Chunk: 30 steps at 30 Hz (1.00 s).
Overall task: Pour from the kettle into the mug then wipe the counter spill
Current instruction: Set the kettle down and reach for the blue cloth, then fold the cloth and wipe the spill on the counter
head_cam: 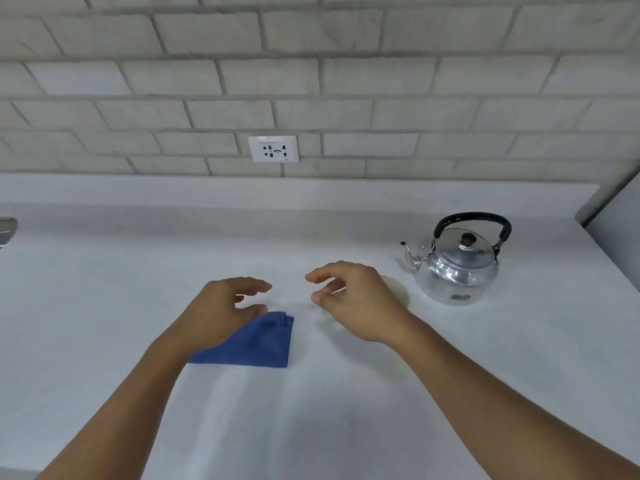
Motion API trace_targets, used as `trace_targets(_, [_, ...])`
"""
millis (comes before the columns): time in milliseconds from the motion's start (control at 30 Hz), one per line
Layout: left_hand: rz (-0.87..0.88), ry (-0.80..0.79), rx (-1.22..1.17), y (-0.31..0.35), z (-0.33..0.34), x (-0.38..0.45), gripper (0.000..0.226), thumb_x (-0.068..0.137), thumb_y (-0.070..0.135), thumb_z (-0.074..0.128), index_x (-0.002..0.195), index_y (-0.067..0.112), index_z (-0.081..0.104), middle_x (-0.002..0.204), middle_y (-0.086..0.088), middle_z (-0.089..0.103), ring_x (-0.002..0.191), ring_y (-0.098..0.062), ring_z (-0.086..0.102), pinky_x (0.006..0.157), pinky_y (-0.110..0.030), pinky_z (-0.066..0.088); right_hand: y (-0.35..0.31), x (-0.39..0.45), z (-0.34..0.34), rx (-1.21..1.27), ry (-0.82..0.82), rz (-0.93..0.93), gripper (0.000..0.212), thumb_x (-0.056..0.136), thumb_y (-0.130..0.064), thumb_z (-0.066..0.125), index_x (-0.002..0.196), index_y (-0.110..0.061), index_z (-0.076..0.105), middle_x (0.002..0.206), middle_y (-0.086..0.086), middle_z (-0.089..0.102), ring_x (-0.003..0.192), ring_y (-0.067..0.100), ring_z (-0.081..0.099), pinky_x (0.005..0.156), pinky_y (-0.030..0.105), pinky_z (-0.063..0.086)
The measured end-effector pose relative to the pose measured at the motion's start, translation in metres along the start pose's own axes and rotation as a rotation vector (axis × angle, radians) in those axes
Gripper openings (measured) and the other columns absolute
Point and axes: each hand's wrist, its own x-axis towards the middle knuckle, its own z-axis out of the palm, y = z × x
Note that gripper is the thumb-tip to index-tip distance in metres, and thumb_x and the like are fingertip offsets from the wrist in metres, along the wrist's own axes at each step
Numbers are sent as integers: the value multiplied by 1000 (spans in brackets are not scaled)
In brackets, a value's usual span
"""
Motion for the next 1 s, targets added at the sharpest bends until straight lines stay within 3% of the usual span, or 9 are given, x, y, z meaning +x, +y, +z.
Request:
trace_targets(100, [-48, -21, 124, -38, -2, -10, 36, 89, 27, 72, 122, 42, 67, 116, 34, 62, 106, 6, 59, 88, -8, 39, 7, 0, 44, -44, -23, 58, 35, 90, -30, 68, 125, -34, 68, 122, -22, 65, 92, -6, 66, 80, 17, 51])
trace_targets(267, [-75, -69, 166, -84, -1, -22, 49, 90, 20, 68, 138, 28, 58, 131, 13, 64, 118, -11, 60, 97, -18, 43, 25, 2, 101, -133, -54, 168, 53, 95, -24, 64, 146, -21, 51, 147, -3, 50, 124, 18, 57, 97, 22, 42])
trace_targets(467, [-50, 2, 313, -114, 8, -26, 57, 95, 16, 61, 150, 16, 46, 150, -1, 52, 138, -22, 44, 114, -29, 34, 35, 11, 137, -200, -67, 254, 74, 99, -32, 59, 160, -13, 23, 158, 5, 37, 143, 24, 39, 114, 33, 35])
trace_targets(567, [-28, 24, 421, -118, 12, -25, 60, 98, 20, 57, 155, 13, 37, 148, -4, 51, 132, -27, 43, 111, -38, 40, 33, 15, 146, -154, -38, 310, 74, 100, -33, 59, 159, -10, 21, 154, 7, 39, 139, 25, 44, 108, 28, 37])
trace_targets(667, [-19, 16, 525, -118, 15, -23, 56, 100, 23, 52, 153, 13, 40, 137, -5, 53, 119, -28, 44, 100, -40, 43, 32, 16, 155, -195, -28, 328, 48, 101, -27, 59, 142, -7, 46, 138, 12, 48, 118, 27, 57, 96, 28, 47])
trace_targets(767, [30, 59, 550, -116, 17, -23, 37, 96, 18, 55, 132, 15, 62, 116, -4, 57, 103, -25, 43, 89, -40, 44, 33, 16, 158, -305, -59, 313, 28, 102, -18, 57, 127, -5, 56, 127, 11, 55, 95, 20, 54, 80, 27, 44])
trace_targets(867, [82, 127, 537, -112, 18, -25, 12, 92, 14, 62, 100, 12, 71, 103, -3, 57, 97, -27, 45, 82, -40, 44, 31, 16, 155, -283, -30, 297, 23, 100, -19, 58, 119, -4, 60, 123, 10, 54, 95, 22, 56, 78, 29, 46])
trace_targets(1000, [117, 178, 417, -99, 14, -34, 14, 93, 18, 61, 93, 9, 72, 99, 0, 66, 101, -26, 52, 85, -38, 44, 25, 0, 146, -110, 44, 228, 22, 92, -26, 69, 106, -10, 67, 110, 2, 55, 87, 16, 59, 70, 20, 47])
